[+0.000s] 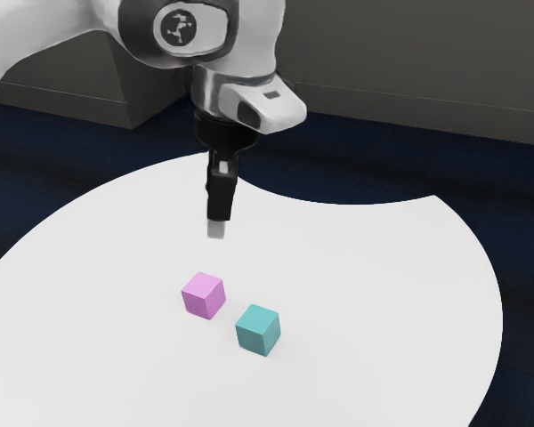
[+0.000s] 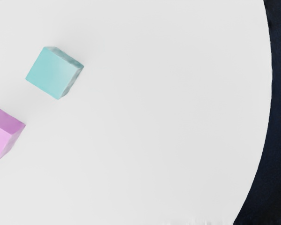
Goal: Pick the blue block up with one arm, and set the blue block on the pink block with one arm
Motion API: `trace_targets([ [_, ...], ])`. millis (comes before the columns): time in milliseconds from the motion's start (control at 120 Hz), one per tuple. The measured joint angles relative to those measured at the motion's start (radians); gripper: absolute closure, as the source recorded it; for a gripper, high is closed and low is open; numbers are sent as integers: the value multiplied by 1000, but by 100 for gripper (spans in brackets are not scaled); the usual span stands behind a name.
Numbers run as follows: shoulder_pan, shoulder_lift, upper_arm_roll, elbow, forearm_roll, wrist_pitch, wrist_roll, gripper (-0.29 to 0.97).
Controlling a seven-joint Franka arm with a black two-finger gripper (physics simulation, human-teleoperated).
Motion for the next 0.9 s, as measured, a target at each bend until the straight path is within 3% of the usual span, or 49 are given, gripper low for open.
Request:
trace_targets([
  [75, -56, 11, -12, -222, -28, 159, 54, 0],
  [150, -25, 26, -9, -328, -66, 322, 111, 0],
  [300, 242, -81, 53, -551, -99, 567, 235, 0],
  [350, 297, -165, 48, -638, -110, 626, 272, 0],
  [400, 300, -229, -15, -687, -120, 675, 304, 0],
  [483, 496, -311, -230, -746, -212, 777, 390, 0],
  [558, 557, -281, -289, -764, -291, 859, 479, 0],
  [658, 590, -201, -308, -778, -342, 966, 596, 0],
  [900, 642, -83, -320, -787, -370, 1121, 850, 0],
])
